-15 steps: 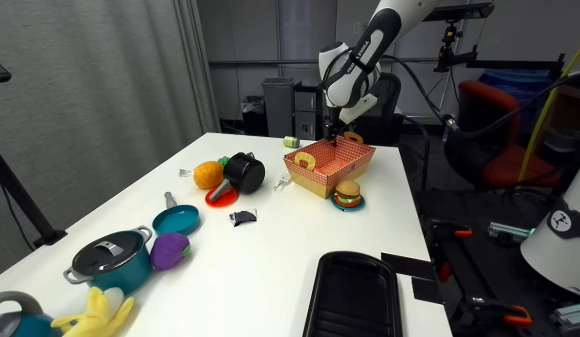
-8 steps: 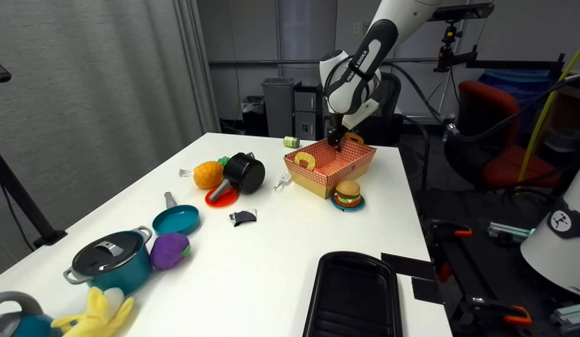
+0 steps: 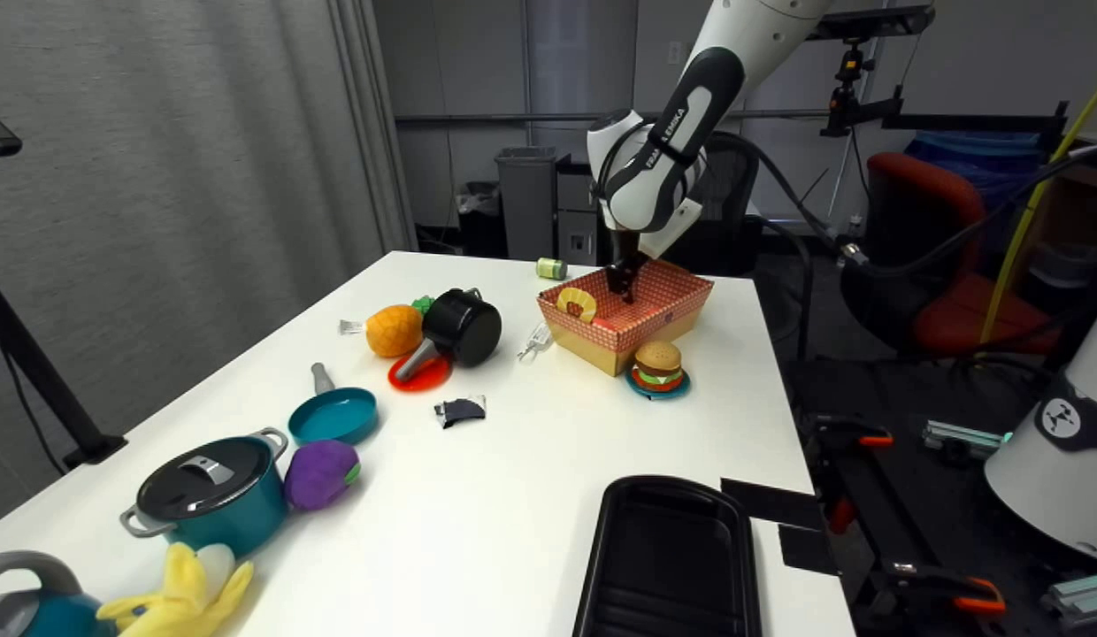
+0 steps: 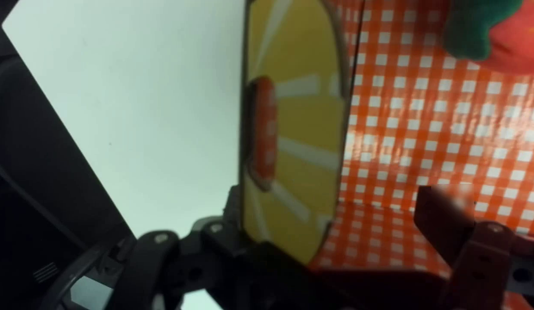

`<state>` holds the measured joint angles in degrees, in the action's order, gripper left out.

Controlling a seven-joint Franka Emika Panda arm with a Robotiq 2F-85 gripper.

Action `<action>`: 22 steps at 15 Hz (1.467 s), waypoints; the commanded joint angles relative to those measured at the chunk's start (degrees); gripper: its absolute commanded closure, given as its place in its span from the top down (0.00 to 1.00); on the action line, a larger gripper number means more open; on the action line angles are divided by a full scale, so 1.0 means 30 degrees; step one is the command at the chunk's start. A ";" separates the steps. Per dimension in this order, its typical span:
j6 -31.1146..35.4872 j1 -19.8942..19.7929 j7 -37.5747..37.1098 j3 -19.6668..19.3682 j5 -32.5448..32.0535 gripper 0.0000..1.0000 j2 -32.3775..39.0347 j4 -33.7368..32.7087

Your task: Move the fruit basket

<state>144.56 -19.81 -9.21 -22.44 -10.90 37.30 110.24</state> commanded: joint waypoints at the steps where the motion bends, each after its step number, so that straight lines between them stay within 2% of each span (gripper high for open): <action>1: -0.0562 0.0602 0.0878 0.0254 -0.0344 1.00 0.0290 -0.0384; 7: -0.1399 0.1168 0.2194 0.0667 -0.0800 1.00 0.0394 -0.0828; 14: -0.2576 0.1639 0.4581 0.2100 -0.1648 1.00 0.0412 -0.1037; 22: -0.3465 0.1985 0.6264 0.2853 -0.2539 1.00 0.0651 -0.1692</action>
<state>136.01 -14.44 7.27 -15.17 -17.76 37.81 106.22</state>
